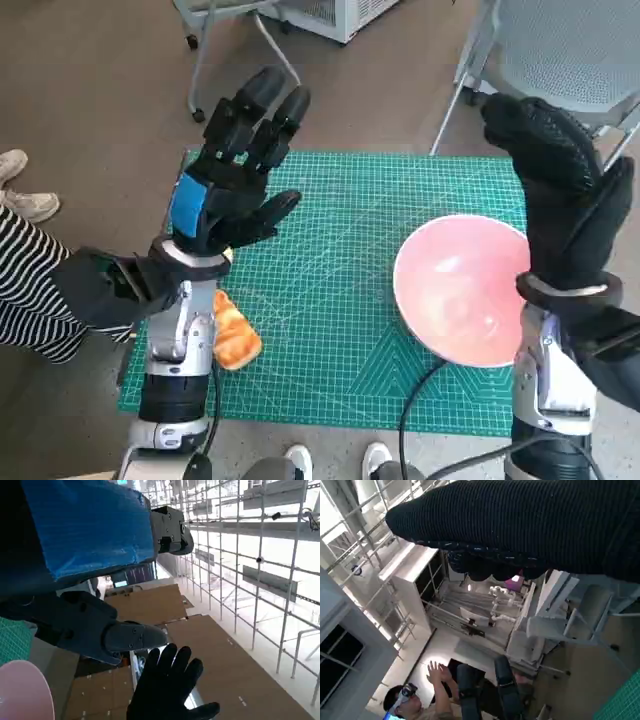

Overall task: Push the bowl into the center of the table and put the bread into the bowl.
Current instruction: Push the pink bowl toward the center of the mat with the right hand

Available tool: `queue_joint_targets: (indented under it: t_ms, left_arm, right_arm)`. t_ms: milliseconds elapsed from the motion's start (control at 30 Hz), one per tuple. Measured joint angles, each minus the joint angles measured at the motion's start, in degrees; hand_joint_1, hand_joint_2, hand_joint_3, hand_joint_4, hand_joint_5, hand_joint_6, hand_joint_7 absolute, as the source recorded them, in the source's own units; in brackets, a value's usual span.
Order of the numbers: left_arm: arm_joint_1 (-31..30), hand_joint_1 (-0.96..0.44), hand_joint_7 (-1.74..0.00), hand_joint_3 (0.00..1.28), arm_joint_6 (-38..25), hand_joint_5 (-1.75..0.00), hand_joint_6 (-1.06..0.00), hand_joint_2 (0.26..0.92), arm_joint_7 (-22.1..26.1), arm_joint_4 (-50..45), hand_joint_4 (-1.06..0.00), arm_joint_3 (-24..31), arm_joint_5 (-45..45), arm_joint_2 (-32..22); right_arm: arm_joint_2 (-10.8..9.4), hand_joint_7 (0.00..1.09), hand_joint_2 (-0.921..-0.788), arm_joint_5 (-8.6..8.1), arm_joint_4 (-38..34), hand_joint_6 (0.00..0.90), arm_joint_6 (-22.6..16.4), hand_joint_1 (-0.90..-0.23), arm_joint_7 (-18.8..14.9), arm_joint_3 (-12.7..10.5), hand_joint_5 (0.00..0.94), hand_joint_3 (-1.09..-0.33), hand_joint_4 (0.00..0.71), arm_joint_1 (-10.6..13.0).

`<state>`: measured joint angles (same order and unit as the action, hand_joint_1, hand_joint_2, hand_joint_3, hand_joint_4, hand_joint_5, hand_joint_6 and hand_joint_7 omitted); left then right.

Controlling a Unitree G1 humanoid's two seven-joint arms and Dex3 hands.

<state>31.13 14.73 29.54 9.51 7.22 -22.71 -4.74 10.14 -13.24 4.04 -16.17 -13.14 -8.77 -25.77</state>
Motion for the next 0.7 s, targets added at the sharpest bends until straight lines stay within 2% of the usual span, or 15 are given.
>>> queue_joint_targets:
  t_ms: [700]
  left_arm:
    - [0.0, -0.45, -0.43, 0.34, -0.9, -0.07, 0.0, 0.921, -0.2, -0.5, -0.11, 0.0, 0.0, 0.0]
  right_arm:
    - [0.0, 0.58, -0.921, 0.0, -0.2, 0.001, 0.0, -0.693, 0.0, -0.1, 0.0, -0.682, 0.135, 0.0]
